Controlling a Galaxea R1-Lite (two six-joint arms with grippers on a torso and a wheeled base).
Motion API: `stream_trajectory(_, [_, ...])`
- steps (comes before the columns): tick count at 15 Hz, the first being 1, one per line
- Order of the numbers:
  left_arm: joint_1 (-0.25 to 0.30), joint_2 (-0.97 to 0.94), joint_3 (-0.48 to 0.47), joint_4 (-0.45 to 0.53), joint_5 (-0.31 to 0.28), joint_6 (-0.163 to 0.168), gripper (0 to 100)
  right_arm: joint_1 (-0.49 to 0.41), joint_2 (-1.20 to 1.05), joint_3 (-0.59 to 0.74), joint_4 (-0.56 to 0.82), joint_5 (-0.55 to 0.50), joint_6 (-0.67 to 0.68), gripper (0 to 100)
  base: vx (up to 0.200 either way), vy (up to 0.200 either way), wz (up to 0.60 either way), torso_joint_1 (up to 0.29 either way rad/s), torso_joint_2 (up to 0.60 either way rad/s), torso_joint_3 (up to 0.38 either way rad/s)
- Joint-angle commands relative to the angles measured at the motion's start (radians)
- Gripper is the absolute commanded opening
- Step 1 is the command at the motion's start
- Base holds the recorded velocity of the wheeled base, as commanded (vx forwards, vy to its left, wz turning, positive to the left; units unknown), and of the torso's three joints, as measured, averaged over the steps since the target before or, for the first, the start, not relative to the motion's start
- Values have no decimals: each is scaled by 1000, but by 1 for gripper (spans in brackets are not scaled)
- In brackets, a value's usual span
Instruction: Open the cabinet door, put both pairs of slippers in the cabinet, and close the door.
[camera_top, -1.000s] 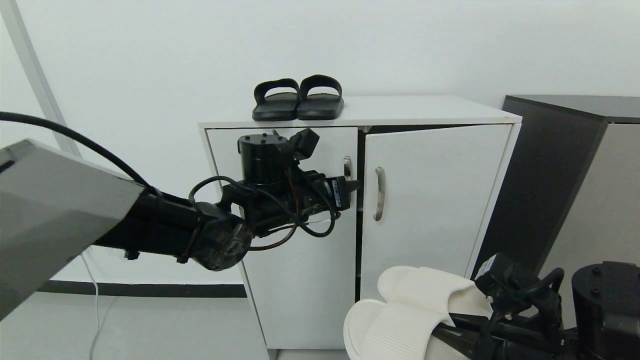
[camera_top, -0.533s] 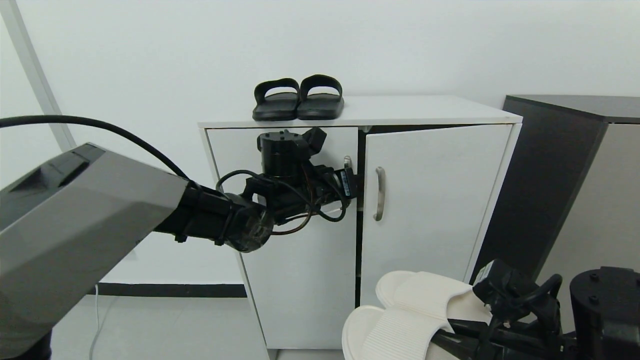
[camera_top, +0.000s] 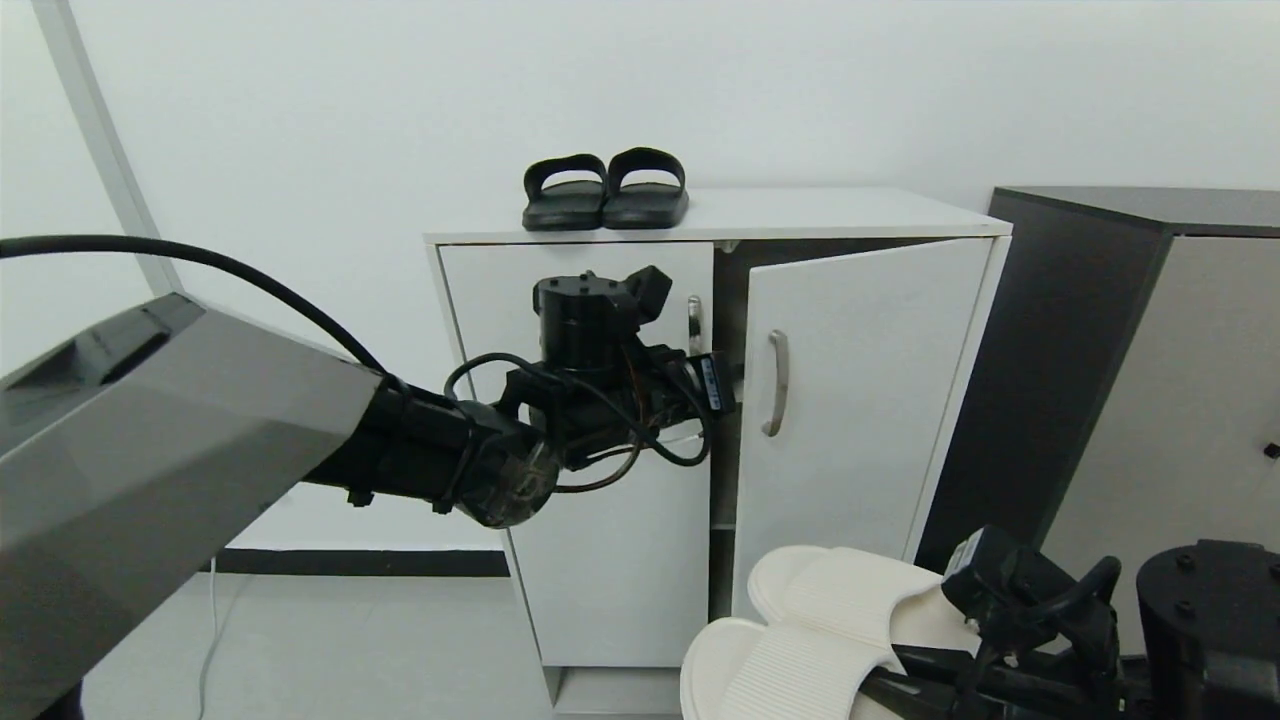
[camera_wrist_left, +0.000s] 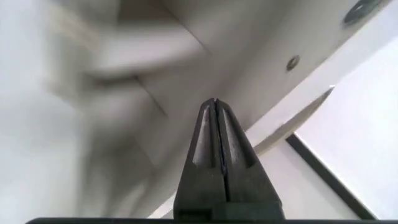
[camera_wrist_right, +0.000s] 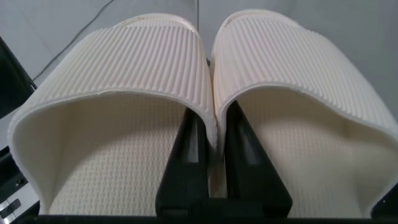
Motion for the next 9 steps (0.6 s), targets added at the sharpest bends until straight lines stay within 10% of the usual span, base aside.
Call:
stream_trajectory(1, [-80, -50, 24, -2, 2, 4, 0, 11, 2, 0, 0, -1, 0, 0, -200, 0, 0, -7, 2, -7])
stream_trajectory(4, [-146, -57, 22, -5, 2, 5, 0, 17, -6, 4, -3, -3, 0, 0, -200, 0, 0, 1, -1, 7])
stream_trajectory(9, [-79, -96, 91, -53, 4, 4, 0, 14, -3, 3, -7, -6, 1, 0, -80, 0, 0, -1, 0, 2])
